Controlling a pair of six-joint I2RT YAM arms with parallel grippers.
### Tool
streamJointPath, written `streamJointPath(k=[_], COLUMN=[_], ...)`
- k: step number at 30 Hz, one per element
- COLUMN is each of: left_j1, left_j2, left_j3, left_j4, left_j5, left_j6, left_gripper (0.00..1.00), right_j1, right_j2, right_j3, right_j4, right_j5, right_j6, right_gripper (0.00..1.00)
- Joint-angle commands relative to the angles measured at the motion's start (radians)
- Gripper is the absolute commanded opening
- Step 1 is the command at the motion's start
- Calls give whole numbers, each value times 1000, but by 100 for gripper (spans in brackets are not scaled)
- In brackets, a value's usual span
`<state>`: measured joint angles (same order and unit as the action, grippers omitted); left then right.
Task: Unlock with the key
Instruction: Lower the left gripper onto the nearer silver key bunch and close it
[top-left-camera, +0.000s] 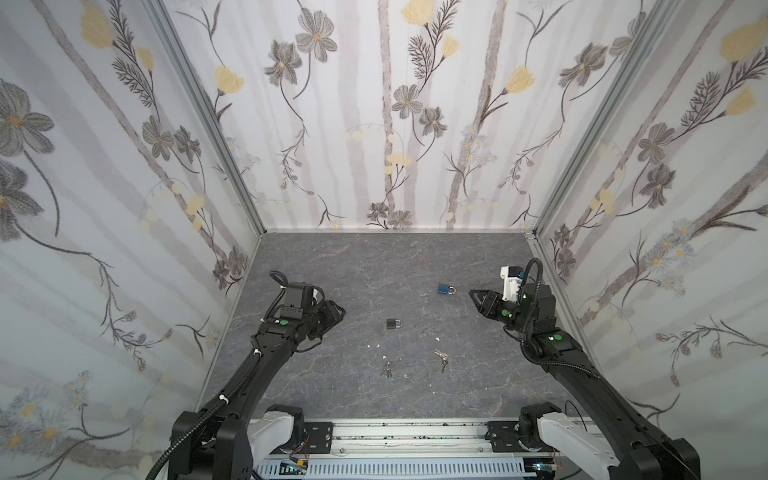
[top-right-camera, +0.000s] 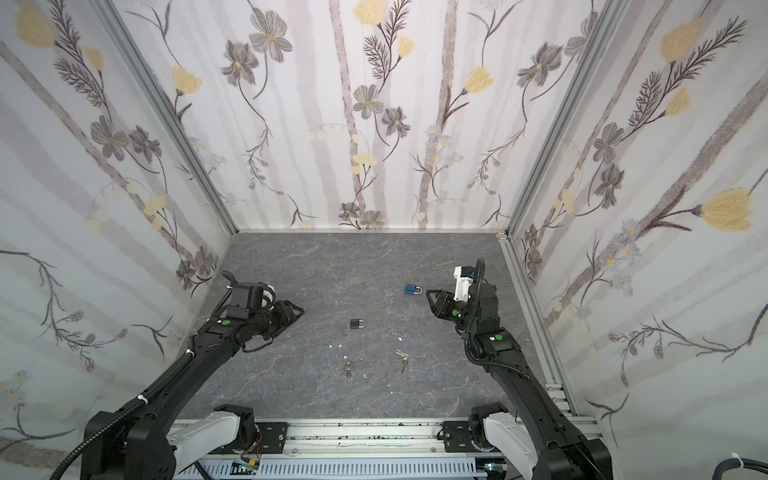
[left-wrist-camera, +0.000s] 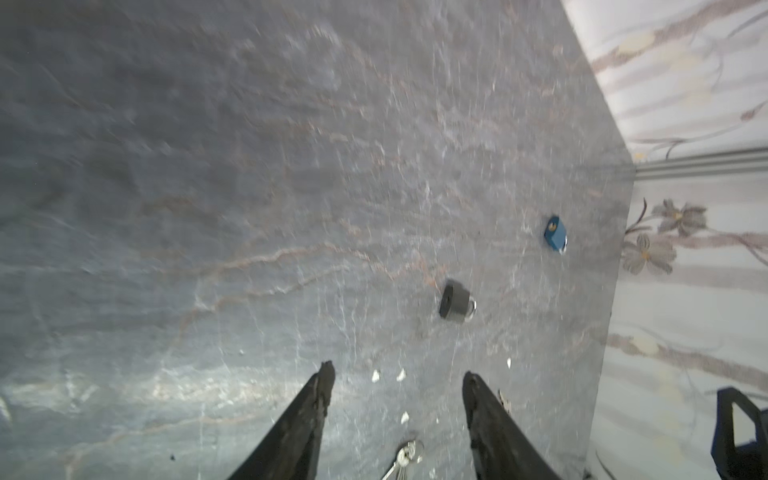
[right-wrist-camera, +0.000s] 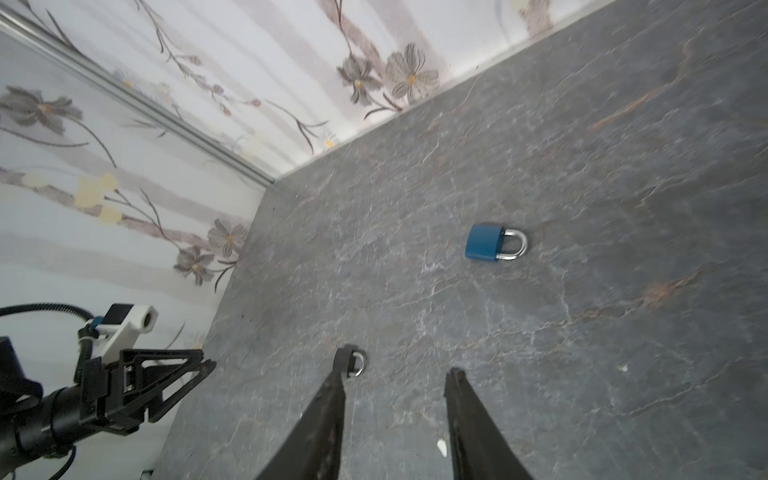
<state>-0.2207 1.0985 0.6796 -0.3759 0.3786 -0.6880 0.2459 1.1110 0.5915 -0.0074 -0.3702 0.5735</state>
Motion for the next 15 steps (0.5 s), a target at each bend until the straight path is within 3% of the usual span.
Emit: streamJointPath(k=[1,4,7,15], left_j1=[-77,-152,-226,-353], left_j2=[-9,-3,15,41], left_j3=[-25,-61,-89,-125], left_j4=[-32,-15,29,65], left_j5=[28,14,5,-45], left_j6=[-18,-51,-97,-143], left_gripper=[49,49,42,42], right_j1=[73,152,208,364], right_j2=[0,3,27,148], right_j3=[-18,-42,-70,-35], right_j4=[-55,-47,-23,-28], right_j5=[-25,1,17,69], right_j6=[-25,-19,-3,-48], right_gripper=[43,49,45,45])
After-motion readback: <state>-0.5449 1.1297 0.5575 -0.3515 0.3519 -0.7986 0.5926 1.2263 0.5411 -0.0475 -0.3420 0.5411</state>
